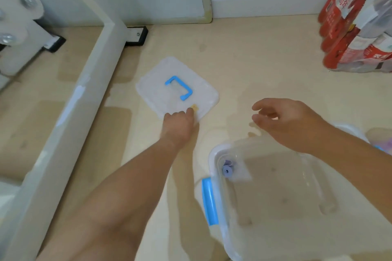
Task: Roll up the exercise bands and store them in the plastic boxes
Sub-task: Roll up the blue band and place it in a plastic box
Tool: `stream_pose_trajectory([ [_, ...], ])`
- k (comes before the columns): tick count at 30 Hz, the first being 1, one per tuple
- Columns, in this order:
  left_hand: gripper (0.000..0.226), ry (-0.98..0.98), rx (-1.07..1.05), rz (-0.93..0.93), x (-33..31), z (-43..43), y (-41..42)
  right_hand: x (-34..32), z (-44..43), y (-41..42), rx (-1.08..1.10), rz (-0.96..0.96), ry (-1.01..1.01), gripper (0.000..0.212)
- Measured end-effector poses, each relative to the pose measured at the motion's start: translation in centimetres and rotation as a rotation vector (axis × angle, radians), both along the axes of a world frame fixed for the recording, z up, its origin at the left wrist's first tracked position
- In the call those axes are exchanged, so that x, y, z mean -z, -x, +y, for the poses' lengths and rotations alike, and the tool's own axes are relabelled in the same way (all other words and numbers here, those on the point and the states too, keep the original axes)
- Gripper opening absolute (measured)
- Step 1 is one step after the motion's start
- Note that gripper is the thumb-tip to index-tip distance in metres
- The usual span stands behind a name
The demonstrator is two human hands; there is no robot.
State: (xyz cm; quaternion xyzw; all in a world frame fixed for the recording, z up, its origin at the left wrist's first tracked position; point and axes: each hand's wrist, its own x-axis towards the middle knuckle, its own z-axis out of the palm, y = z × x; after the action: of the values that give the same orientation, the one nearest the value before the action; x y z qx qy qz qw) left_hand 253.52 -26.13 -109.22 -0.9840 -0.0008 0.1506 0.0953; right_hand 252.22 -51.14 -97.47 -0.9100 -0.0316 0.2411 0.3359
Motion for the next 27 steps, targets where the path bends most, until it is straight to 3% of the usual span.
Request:
stream_pose_trajectory([
  [2,0.031,0.080,-0.049,-0.025,-0.3,-0.4,2.3,-0.4,0.2,0.6,0.035,-0.081,-0.010,0.030],
  [6,0.040,0.495,-0.376,-0.155,-5.6,-0.9,4.2,-2.3,1.0,1.6,0.078,-0.053,-0.043,0.038],
  [10,0.032,0.657,-0.352,-0.300,-15.5,-3.6,6.1,-7.7,2.1,3.1,0.244,0.366,-0.544,0.071],
  [12,0.029,0.694,-0.271,-0.312,-19.8,-5.8,8.4,-10.3,2.1,4.1,0.253,0.426,-0.601,0.085],
  [17,0.019,0.636,0.019,-0.335,-25.9,-12.3,14.5,-15.3,-1.4,6.6,0.324,0.282,-0.632,0.038],
  [21,0.035,0.844,0.148,-0.274,-27.2,-14.9,17.9,-17.3,-7.3,9.6,0.315,0.213,-0.535,0.038],
  [22,0.036,0.849,0.156,-0.332,-26.9,-14.8,18.5,-17.3,-8.8,10.3,0.324,0.215,-0.513,0.038],
  [25,0.040,0.778,-0.055,-0.596,-25.2,-13.1,19.0,-16.3,-12.8,11.5,0.357,0.278,-0.494,0.038],
  [27,0.047,0.804,-0.301,-0.488,-24.3,-11.5,18.9,-15.3,-14.8,12.0,0.355,0.336,-0.518,0.041],
])
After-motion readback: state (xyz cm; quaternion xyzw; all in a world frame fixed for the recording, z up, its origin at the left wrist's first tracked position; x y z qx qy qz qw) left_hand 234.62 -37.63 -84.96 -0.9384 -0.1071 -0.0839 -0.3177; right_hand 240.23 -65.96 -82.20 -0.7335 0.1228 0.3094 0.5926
